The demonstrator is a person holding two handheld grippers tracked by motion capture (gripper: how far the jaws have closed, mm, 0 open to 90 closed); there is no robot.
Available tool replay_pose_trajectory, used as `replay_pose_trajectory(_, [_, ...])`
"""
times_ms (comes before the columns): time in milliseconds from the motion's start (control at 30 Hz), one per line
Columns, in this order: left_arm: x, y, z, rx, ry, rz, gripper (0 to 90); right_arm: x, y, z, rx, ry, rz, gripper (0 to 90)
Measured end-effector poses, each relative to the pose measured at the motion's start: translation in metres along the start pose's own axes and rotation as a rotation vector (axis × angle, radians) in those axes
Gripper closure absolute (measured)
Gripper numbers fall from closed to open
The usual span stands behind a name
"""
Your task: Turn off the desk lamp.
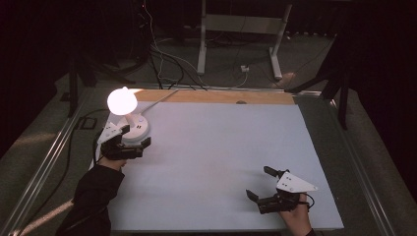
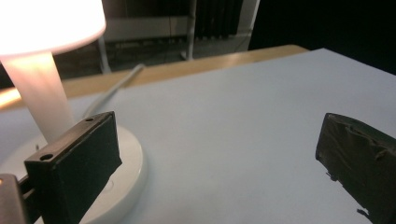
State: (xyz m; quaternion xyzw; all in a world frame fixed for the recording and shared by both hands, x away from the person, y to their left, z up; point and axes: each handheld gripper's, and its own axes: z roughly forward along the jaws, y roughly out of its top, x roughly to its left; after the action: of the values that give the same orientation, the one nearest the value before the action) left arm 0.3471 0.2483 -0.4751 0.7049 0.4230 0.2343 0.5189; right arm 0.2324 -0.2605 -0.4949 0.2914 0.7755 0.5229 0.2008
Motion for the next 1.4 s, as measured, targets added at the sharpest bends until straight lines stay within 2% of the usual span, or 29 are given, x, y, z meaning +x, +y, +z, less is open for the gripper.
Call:
replay_pose_trajectory(100, [0.006,-0.002,0.006,0.034,0.060,-0.022,0.5,0.000,0.000,0.000,0.000,0.000,0.001,0.0])
replay_pose_trajectory(167, [0.011,-0.002,0.009,0.057,0.060,-0.034,0.5,0.000,0.000,0.001,-0.001,0.001,0.002,0.0])
replay_pose_trajectory(200, [0.013,-0.002,0.011,0.071,0.074,-0.034,0.5,0.000,0.000,0.001,-0.001,0.001,0.002,0.0])
replay_pose_trajectory(300, [0.018,-0.003,0.012,0.077,0.066,-0.045,3.9,0.000,0.000,0.001,0.000,0.001,0.001,0.0])
replay_pose_trajectory(333, [0.021,-0.005,0.015,0.088,0.082,-0.042,5.6,0.000,0.000,0.001,0.000,0.000,0.002,0.0])
replay_pose_trajectory(400, [0.023,-0.005,0.016,0.092,0.086,-0.044,7.2,0.000,-0.001,0.001,0.001,0.000,0.004,0.0])
replay_pose_trajectory(633, [0.033,-0.004,0.020,0.086,0.113,-0.060,24.4,0.000,0.000,0.001,0.004,0.000,0.004,0.0])
replay_pose_trajectory(767, [0.036,-0.006,0.024,0.092,0.146,-0.055,39.4,0.000,-0.001,0.001,0.004,-0.002,0.007,0.0])
replay_pose_trajectory(1000, [0.039,-0.010,0.028,0.116,0.171,-0.052,63.3,0.000,-0.001,0.001,0.003,-0.004,0.007,0.0])
replay_pose_trajectory(1033, [0.040,-0.010,0.028,0.121,0.175,-0.050,63.3,0.000,-0.001,0.001,0.003,-0.005,0.007,0.0])
replay_pose_trajectory(1067, [0.041,-0.011,0.029,0.124,0.182,-0.046,68.8,0.000,-0.001,0.001,0.005,-0.005,0.008,0.0])
replay_pose_trajectory(1200, [0.045,-0.013,0.031,0.143,0.190,-0.042,77.9,0.000,-0.001,0.001,0.006,-0.005,0.008,0.0])
replay_pose_trajectory(1233, [0.047,-0.014,0.032,0.160,0.193,-0.046,79.8,0.000,-0.001,0.001,0.006,-0.006,0.009,0.0])
replay_pose_trajectory(1400, [0.051,-0.014,0.033,0.166,0.202,-0.049,90.0,-0.001,-0.001,0.001,0.008,-0.007,0.009,0.0])
